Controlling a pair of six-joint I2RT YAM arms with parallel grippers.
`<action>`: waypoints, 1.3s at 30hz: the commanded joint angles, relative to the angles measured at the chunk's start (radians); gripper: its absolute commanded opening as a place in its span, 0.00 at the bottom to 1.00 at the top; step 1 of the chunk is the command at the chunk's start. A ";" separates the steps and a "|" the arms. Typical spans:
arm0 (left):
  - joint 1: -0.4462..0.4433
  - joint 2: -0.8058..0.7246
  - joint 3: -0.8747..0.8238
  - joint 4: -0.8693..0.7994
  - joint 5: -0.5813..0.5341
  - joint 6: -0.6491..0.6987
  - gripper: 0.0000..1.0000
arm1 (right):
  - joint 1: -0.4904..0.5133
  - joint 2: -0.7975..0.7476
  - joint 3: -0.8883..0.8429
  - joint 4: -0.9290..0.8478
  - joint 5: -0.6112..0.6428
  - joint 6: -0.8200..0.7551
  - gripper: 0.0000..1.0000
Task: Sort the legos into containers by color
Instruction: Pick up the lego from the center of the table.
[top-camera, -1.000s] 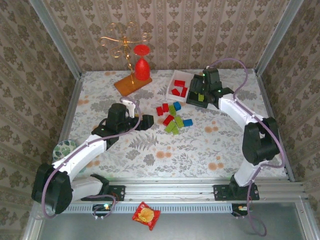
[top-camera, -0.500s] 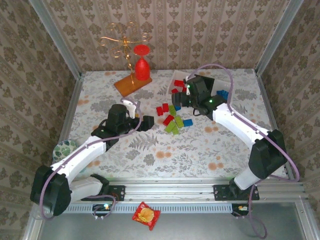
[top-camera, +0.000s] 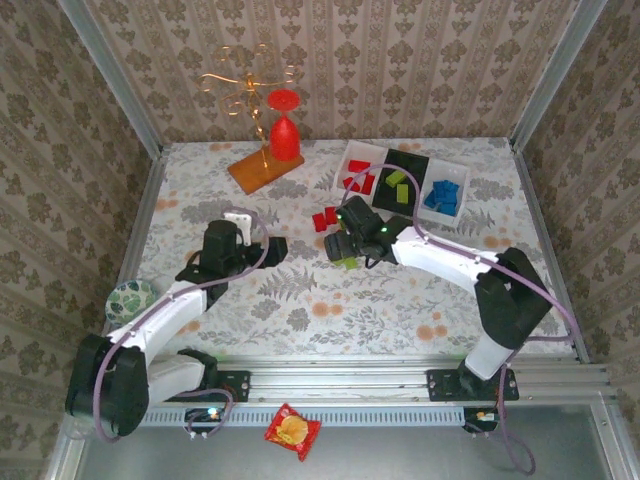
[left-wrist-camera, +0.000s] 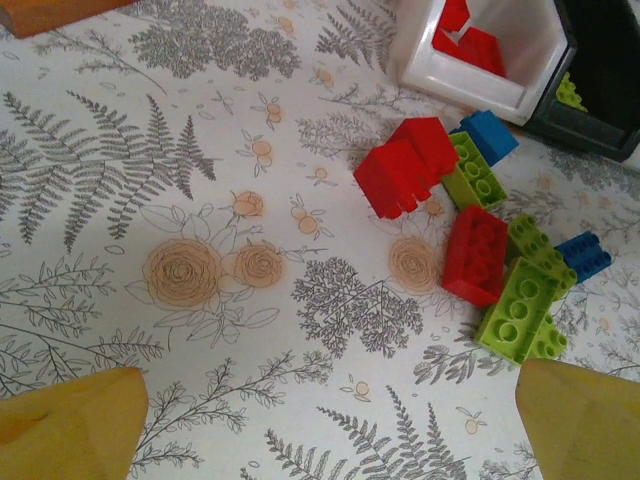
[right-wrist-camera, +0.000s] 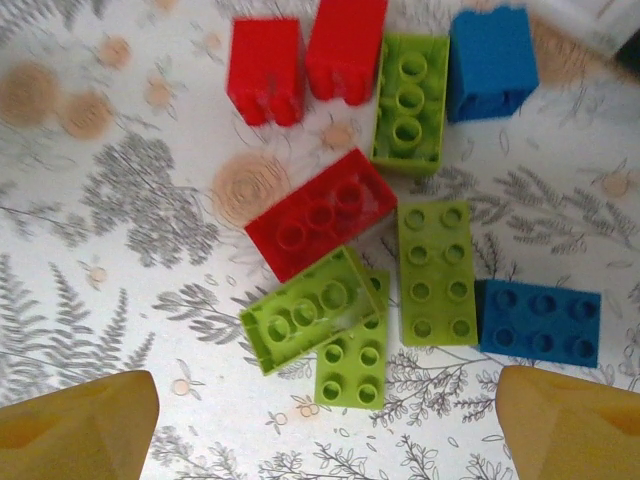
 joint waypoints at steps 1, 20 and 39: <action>0.002 -0.014 0.001 0.023 -0.007 -0.019 0.96 | 0.012 0.025 -0.033 -0.013 0.024 0.068 0.87; 0.004 0.023 0.013 0.018 -0.002 -0.012 0.95 | 0.104 0.255 0.072 0.061 0.145 0.148 0.78; 0.015 0.035 0.034 -0.001 0.020 0.004 0.95 | 0.099 0.370 0.192 0.006 0.288 0.089 0.55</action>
